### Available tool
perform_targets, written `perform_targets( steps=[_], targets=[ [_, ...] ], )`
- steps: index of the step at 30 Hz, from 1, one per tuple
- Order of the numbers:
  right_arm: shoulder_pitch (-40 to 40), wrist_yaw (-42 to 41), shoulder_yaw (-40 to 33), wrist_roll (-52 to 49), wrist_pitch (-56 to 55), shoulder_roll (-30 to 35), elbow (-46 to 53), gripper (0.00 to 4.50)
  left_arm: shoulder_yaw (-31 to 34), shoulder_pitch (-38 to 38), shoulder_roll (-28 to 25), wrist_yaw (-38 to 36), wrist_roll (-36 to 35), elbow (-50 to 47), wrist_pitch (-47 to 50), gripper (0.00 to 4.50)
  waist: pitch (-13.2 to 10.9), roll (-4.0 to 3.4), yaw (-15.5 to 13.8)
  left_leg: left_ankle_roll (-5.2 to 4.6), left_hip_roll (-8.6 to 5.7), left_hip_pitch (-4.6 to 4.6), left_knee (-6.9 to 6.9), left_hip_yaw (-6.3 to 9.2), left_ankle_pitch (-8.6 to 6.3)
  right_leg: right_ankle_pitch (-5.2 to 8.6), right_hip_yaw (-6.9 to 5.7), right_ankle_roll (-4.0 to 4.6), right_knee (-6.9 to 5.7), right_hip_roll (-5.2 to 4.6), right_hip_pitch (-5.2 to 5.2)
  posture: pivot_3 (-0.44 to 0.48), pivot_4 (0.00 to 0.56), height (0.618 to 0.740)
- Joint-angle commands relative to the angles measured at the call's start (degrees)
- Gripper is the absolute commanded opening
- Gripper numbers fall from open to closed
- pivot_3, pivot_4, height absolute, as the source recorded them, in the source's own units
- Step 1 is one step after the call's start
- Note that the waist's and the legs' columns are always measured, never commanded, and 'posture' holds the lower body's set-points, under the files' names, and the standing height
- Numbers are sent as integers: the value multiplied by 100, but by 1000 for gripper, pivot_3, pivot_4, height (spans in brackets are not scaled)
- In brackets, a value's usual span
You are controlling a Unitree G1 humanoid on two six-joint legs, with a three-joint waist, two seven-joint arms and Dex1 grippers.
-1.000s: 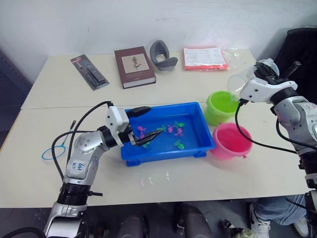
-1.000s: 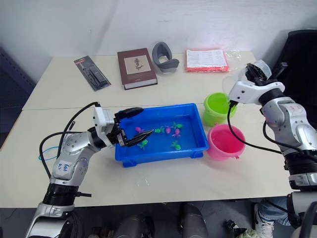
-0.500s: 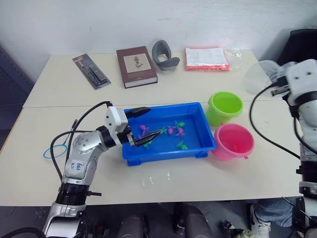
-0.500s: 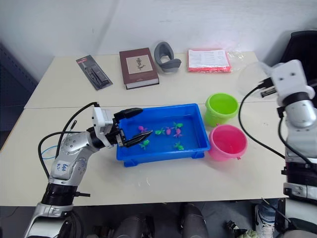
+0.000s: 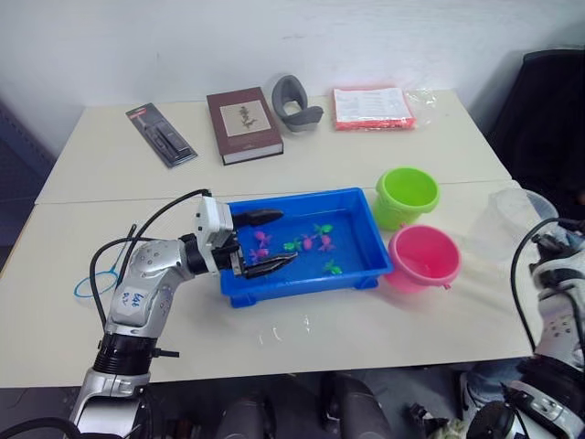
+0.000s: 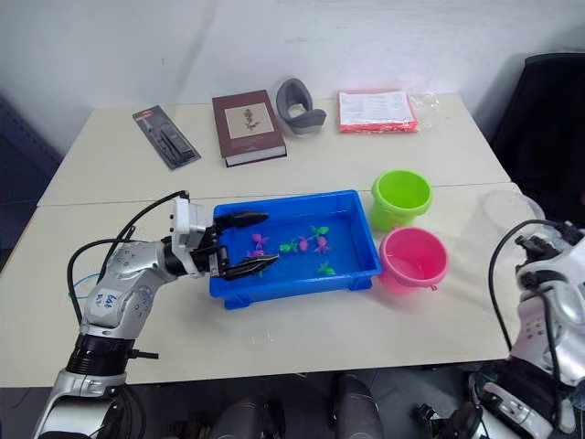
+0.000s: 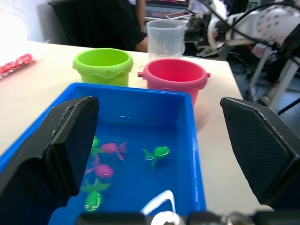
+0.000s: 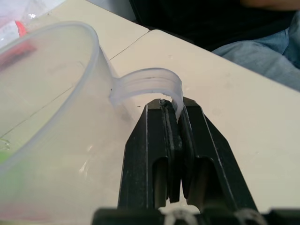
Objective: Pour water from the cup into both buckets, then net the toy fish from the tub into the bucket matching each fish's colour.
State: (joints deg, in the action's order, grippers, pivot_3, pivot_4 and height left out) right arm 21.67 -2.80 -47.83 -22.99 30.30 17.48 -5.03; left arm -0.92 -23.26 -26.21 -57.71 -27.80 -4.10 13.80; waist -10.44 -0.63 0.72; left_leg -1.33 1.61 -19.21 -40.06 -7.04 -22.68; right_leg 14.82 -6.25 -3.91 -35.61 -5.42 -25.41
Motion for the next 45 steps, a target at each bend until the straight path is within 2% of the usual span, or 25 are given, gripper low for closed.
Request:
perform_targets(
  steps=[1,4,5,7,10,13,14,16,18,22,25,26,28,30,34,41,45],
  targets=[
    [64,125,43,-147,-639,-109,-111,60,52,-106,-81,-70,-117,-246,63,4500,0,0,18,0,0,0,0,1,0,0,0,0,0,0,0,0,150,740],
    [-103,145,222,-97,-868,-159,-183,60,70,-124,-87,-86,-99,-226,75,4500,0,-1,17,1,0,-1,0,3,0,0,0,0,0,0,0,0,150,740],
    [-176,180,231,-67,-1005,-151,-203,387,59,-130,-85,-72,-70,-213,64,4500,0,-1,13,1,0,-1,0,3,0,0,1,0,1,-1,0,0,150,740],
    [-346,134,266,-145,-1043,-129,-176,1098,36,-157,-64,-26,-2,-161,29,4500,0,-1,-9,0,-2,-2,0,4,1,0,1,0,1,-3,0,0,150,740],
    [-737,77,296,-322,-850,-126,166,2569,0,-190,-13,40,62,-113,-2,4500,0,-1,-28,0,-2,-1,0,4,1,0,2,0,1,-2,0,0,150,740],
    [-1458,60,274,-568,-316,-38,996,4094,31,-52,-49,81,61,-217,24,4500,0,-1,-51,0,0,-1,0,4,1,0,4,0,1,-3,0,0,150,740],
    [-1726,19,266,-673,-107,23,1325,4456,63,15,-92,70,46,-258,39,4500,1,-2,-52,0,2,-1,0,5,1,0,4,0,1,-4,0,0,150,740],
    [-2260,-59,216,-911,303,136,1970,4456,160,170,-205,49,59,-277,1,4500,2,-3,-52,1,2,-1,1,5,0,0,6,0,2,-8,0,0,150,740],
    [-3060,-576,242,-1364,774,397,2799,4456,394,453,-330,173,164,-231,-201,4500,5,-11,-53,1,2,1,2,5,0,0,9,0,2,-11,0,0,150,740],
    [-4051,-2692,40,-2306,-92,815,3886,4456,885,1103,-603,540,401,-243,-451,4500,2,-6,6,8,15,7,6,4,-4,1,16,1,10,-8,0,0,150,740],
    [-4826,-4325,275,-1332,-1414,1539,3998,4456,1561,1666,-707,967,453,-262,-682,4500,3,1,5,0,8,15,7,-3,-10,1,23,1,18,-11,2,0,150,740],
    [-5054,-4684,396,-1079,-1688,1751,4019,4456,1702,1916,-806,922,468,-263,-736,4500,6,12,-7,-1,10,17,7,-1,-12,1,22,1,23,-12,3,0,150,740],
    [-5161,-5065,741,-1061,-1946,1942,4247,4456,2487,2732,-860,1167,607,-108,-1133,4500,28,57,11,5,18,16,10,4,-15,3,16,5,31,-8,3,0,150,740],
    [-5016,-5305,1160,-1071,-2183,2003,4310,4456,3176,3351,-789,1505,673,131,-1447,4500,31,74,72,12,27,19,12,0,-24,8,11,14,32,-12,3,0,150,740],
    [-4379,-5349,2099,-1106,-2307,1911,4210,4456,4099,4328,-530,2163,759,647,-1682,4500,34,107,75,1,22,21,4,2,-31,9,2,16,34,-41,3,0,150,740],
    [-3795,-5245,3004,-874,-2536,1797,4348,4456,4574,5462,99,2546,626,602,-1604,4500,38,116,-116,-14,7,10,2,17,-59,12,-21,22,39,-76,-4,0,150,740],
    [-3658,-4997,3214,-669,-2410,1826,4243,4456,4444,5382,252,2868,555,168,-1361,4500,46,129,-211,-25,7,10,1,17,-67,13,-24,23,43,-78,-2,0,150,740]
  ],
)
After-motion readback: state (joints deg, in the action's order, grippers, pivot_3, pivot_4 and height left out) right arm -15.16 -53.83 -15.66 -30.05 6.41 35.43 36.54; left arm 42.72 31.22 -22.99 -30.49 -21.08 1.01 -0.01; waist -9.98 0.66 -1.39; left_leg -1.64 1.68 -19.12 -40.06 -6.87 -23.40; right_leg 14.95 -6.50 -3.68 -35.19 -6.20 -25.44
